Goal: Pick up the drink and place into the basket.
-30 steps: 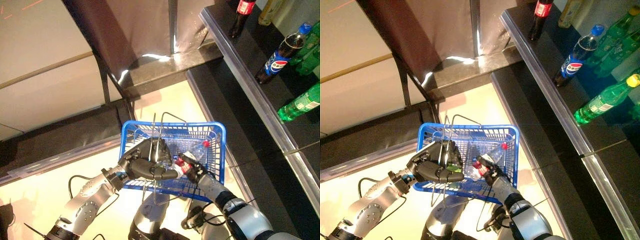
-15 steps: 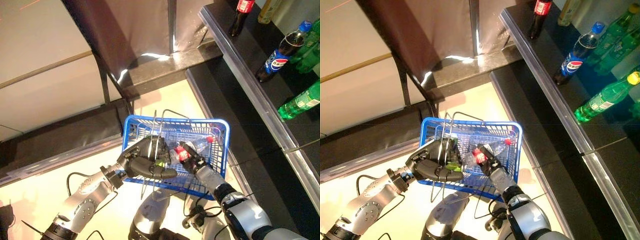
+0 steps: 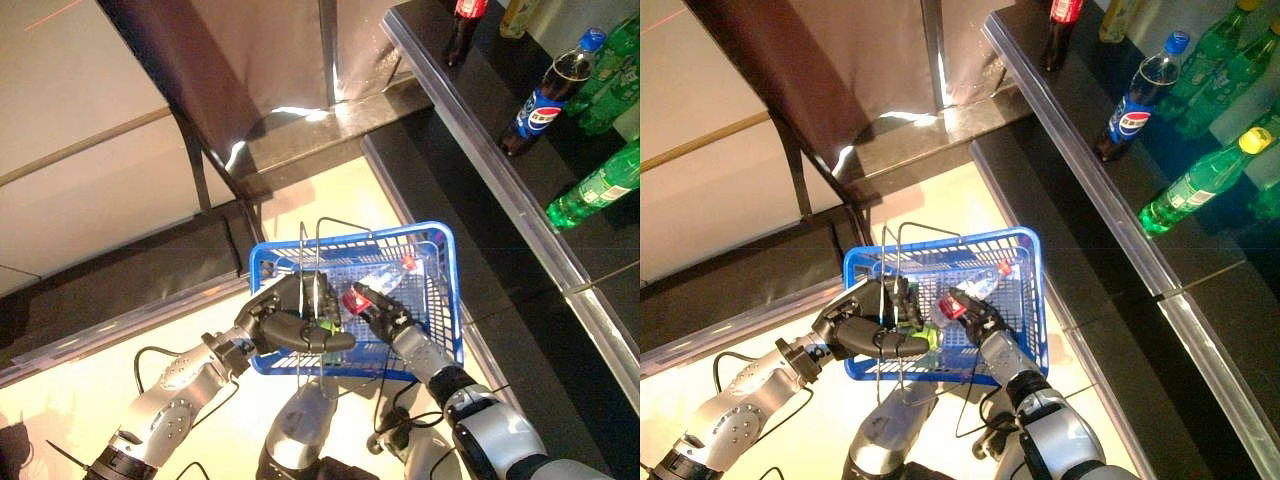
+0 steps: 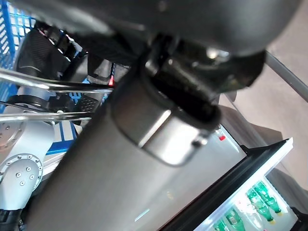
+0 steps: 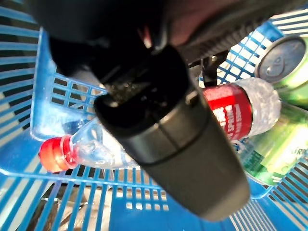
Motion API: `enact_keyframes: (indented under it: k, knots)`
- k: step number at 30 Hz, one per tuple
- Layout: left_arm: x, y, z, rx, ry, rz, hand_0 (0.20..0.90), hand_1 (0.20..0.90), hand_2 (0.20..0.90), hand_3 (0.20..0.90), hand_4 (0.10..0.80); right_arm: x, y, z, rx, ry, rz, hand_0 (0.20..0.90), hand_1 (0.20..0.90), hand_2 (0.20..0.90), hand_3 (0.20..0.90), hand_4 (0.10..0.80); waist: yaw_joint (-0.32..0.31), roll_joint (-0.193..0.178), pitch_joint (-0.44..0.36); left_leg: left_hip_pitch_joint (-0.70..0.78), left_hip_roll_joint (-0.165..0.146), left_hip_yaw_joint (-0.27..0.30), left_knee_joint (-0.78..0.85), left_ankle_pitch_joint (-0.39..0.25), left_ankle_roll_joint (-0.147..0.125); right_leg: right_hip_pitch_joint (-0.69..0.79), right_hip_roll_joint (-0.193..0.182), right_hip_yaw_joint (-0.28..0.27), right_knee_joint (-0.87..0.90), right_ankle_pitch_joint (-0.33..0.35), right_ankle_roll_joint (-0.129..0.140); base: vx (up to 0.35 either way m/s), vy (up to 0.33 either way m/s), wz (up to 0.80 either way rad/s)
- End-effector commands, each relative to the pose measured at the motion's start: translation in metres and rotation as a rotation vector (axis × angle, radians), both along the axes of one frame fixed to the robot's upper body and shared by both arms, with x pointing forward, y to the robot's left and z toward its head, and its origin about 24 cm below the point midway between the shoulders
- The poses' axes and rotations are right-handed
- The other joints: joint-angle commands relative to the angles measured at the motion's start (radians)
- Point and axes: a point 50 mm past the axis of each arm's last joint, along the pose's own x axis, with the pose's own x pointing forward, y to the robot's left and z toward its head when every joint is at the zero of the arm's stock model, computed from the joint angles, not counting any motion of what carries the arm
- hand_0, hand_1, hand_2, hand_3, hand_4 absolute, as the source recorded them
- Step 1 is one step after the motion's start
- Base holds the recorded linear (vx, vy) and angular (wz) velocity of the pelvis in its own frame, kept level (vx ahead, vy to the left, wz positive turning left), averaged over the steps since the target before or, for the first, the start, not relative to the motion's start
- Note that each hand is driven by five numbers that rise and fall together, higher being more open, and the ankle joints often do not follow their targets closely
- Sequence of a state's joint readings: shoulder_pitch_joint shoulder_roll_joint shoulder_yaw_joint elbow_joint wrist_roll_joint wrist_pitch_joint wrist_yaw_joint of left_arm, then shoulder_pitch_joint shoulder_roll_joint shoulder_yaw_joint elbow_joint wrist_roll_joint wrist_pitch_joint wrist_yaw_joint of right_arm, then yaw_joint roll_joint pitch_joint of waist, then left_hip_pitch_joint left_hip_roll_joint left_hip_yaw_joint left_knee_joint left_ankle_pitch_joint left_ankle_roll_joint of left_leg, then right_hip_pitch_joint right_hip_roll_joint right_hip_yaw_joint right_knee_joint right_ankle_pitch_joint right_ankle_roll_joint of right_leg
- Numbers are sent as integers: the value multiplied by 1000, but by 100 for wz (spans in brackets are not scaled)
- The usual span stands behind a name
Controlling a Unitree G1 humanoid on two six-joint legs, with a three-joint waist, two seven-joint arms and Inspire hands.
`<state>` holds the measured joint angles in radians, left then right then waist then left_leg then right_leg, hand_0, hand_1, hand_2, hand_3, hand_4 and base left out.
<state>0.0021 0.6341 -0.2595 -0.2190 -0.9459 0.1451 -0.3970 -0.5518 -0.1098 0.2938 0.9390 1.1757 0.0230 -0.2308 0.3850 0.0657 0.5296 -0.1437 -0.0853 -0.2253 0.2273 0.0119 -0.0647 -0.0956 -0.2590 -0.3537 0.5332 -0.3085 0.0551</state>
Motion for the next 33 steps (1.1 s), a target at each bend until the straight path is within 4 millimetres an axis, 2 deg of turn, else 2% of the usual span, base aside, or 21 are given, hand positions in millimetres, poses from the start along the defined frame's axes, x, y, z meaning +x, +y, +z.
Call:
enact_keyframes:
  k: [1, 6, 14, 20, 24, 33]
  knots:
    - [-21, -2, 133, -392, -766, -37, 300, 300, 300, 200, 100, 15, -11, 37, -147, -210, -5, 900, 900, 900, 900, 800, -32, 4, -82, -34, -22, 44, 136, -98, 56, 40, 36, -10, -94, 134, -37, -23, -10, -4]
    - [-23, 9, 126, -328, -790, 66, 300, 300, 300, 200, 100, -1, -9, 54, -219, -337, 69, 900, 900, 900, 900, 800, -68, -12, -72, -33, -9, 62, 122, -90, 58, 24, 45, 7, -98, 138, -33, -39, -7, -11]
    - [-32, 31, 108, -306, -742, 230, 300, 300, 300, 200, 100, -46, -18, 67, -329, -480, 169, 900, 900, 900, 900, 800, -124, -34, -78, -12, 10, 91, 90, -77, 60, 29, 66, 34, -129, 144, -29, -11, 0, -16]
    - [-18, 51, 88, -270, -647, 415, 300, 300, 300, 200, 100, -69, -18, 86, -298, -573, 323, 900, 900, 900, 900, 800, -190, -61, -112, 35, 35, 131, 49, -70, 56, 47, 92, 77, -155, 145, -27, 36, 8, -14]
    - [-17, 55, 78, -256, -602, 459, 300, 300, 300, 200, 100, -78, -17, 93, -277, -609, 390, 900, 900, 900, 900, 800, -209, -69, -136, 53, 42, 143, 33, -66, 53, 59, 103, 92, -176, 150, -26, 47, 7, -19]
    - [-13, 74, 33, -181, -389, 622, 300, 300, 300, 200, 100, -90, -24, 119, -269, -826, 577, 900, 900, 900, 900, 800, -248, -98, -213, 114, 64, 181, -20, -58, 47, 105, 131, 134, -246, 172, -18, 34, -33, -13]
